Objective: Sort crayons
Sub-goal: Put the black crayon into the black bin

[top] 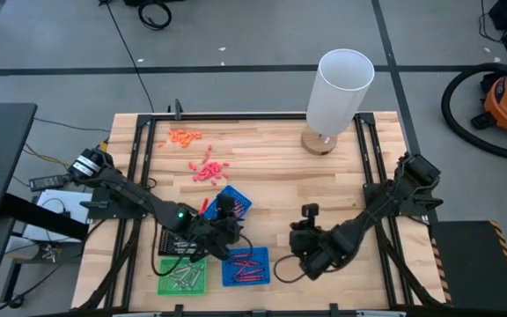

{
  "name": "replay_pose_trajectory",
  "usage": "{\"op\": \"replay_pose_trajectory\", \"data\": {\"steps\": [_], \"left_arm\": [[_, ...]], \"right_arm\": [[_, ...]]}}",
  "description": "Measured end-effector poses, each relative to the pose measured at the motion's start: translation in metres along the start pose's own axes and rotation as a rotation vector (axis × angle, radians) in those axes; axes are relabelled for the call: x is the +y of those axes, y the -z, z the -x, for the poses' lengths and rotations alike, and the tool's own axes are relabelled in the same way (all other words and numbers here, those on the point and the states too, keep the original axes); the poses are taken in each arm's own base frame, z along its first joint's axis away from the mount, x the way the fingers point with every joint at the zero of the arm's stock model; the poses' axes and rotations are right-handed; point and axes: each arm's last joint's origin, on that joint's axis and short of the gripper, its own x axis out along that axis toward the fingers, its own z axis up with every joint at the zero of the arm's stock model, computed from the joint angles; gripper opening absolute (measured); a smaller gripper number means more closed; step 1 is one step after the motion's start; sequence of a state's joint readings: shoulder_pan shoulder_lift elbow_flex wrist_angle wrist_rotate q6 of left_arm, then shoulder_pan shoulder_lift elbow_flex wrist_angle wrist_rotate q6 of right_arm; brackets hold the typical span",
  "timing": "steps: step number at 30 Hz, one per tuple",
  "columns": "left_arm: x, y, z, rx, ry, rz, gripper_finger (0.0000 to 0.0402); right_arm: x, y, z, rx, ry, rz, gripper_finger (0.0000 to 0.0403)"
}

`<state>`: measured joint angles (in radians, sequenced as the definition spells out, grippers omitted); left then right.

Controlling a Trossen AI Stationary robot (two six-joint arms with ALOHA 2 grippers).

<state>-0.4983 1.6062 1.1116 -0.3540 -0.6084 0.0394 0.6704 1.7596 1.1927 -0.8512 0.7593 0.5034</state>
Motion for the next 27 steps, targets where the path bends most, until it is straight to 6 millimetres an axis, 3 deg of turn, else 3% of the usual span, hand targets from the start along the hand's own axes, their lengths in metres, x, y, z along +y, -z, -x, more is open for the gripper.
{"op": "replay_pose_trajectory", "data": {"steps": [7, 12, 17, 27], "left_arm": [[-0.001, 0.016, -0.001, 0.051, 0.007, -0.103, 0.013], [0.012, 0.03, 0.002, 0.067, -0.011, -0.135, 0.013], [0.03, 0.039, 0.01, 0.003, -0.046, -0.063, 0.013], [0.05, 0.055, -0.002, -0.153, -0.068, 0.098, 0.0131]], "right_arm": [[-0.025, -0.018, -0.019, -0.021, -0.006, 0.03, 0.0044], [-0.054, -0.026, -0.027, -0.138, -0.079, 0.002, 0.0044], [-0.081, -0.026, -0.028, -0.275, -0.11, -0.051, 0.0044], [-0.1, -0.025, -0.047, -0.607, -0.044, -0.079, 0.0044]]}}
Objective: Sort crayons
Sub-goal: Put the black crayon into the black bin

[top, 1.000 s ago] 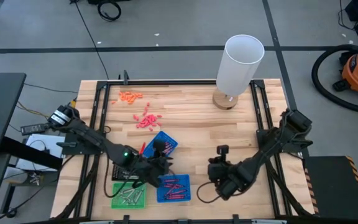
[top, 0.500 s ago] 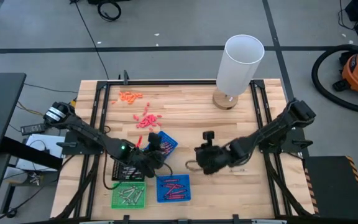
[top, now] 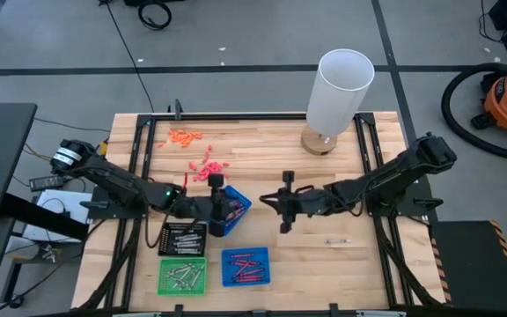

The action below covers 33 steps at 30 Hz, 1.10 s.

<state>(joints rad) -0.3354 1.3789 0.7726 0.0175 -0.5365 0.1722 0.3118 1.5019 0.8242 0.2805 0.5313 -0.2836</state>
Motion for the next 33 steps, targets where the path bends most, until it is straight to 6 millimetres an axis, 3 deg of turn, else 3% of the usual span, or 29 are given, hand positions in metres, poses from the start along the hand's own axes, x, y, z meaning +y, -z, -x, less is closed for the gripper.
{"op": "replay_pose_trajectory", "data": {"steps": [11, 20, 33], "left_arm": [[0.012, 0.0, -0.007, -0.071, -0.055, 0.108, 0.0137], [0.019, 0.0, -0.014, -0.082, -0.046, 0.178, 0.0215], [0.004, -0.003, -0.035, -0.186, 0.047, 0.226, 0.0234]], "right_arm": [[-0.019, 0.0, -0.019, -0.166, -0.033, -0.016, 0.0044], [-0.022, -0.005, -0.02, -0.241, -0.071, -0.034, 0.0044], [-0.021, -0.01, -0.019, -0.317, -0.119, -0.027, 0.0043]]}}
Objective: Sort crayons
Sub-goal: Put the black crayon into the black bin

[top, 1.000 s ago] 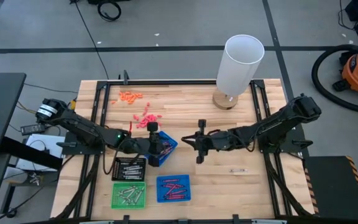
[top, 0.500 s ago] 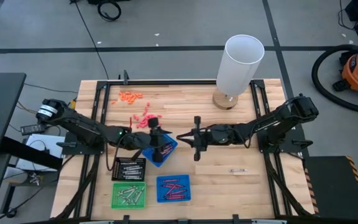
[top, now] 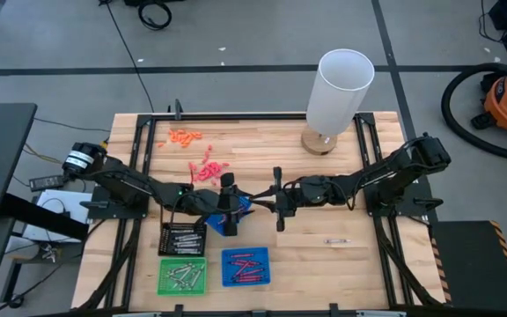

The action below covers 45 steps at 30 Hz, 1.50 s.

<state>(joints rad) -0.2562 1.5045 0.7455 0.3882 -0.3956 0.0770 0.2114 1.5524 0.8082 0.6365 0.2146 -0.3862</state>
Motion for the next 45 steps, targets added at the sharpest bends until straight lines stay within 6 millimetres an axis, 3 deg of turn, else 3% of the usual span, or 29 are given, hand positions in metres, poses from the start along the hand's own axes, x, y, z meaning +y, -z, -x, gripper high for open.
{"op": "replay_pose_trajectory", "data": {"steps": [11, 28, 45], "left_arm": [[-0.005, 0.0, -0.012, -0.085, -0.008, 0.02, 0.0234], [0.004, -0.005, -0.016, -0.158, -0.082, 0.059, 0.0228], [0.004, -0.008, -0.015, -0.193, -0.064, 0.122, 0.0081]], "right_arm": [[0.0, -0.001, 0.0, -0.012, 0.0, 0.0, 0.0043], [0.001, -0.002, 0.0, -0.014, 0.0, -0.004, 0.0043], [0.002, 0.0, 0.0, 0.005, -0.013, 0.002, 0.0046]]}}
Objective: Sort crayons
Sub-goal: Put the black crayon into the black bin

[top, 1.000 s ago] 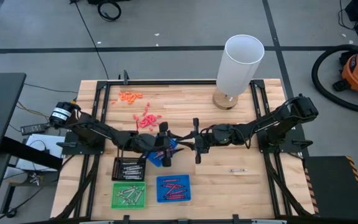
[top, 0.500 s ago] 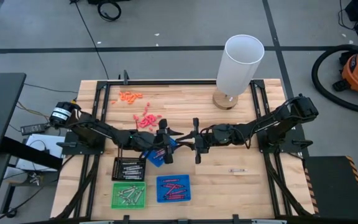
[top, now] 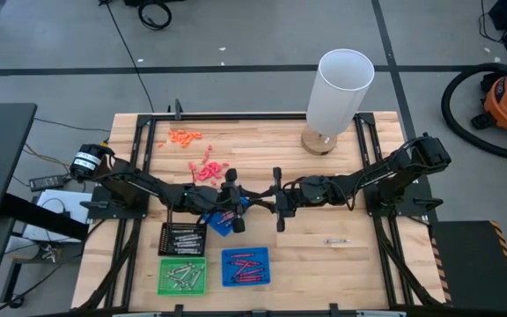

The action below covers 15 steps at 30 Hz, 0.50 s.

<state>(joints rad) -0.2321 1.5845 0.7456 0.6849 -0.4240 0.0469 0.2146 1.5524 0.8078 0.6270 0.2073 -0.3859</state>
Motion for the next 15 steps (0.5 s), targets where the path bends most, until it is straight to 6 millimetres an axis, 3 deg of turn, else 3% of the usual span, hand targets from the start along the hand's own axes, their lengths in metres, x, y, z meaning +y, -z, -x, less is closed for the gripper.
{"op": "replay_pose_trajectory", "data": {"steps": [7, 15], "left_arm": [[-0.001, 0.0002, 0.0001, 0.001, 0.028, 0.0, 0.0028], [-0.0045, 0.0006, 0.0028, 0.019, 0.041, -0.011, 0.0038]], "right_arm": [[0.0002, 0.001, 0.0, 0.013, 0.004, -0.016, 0.0082], [0.0003, 0.0056, 0.0005, 0.087, 0.076, -0.063, 0.0145]]}}
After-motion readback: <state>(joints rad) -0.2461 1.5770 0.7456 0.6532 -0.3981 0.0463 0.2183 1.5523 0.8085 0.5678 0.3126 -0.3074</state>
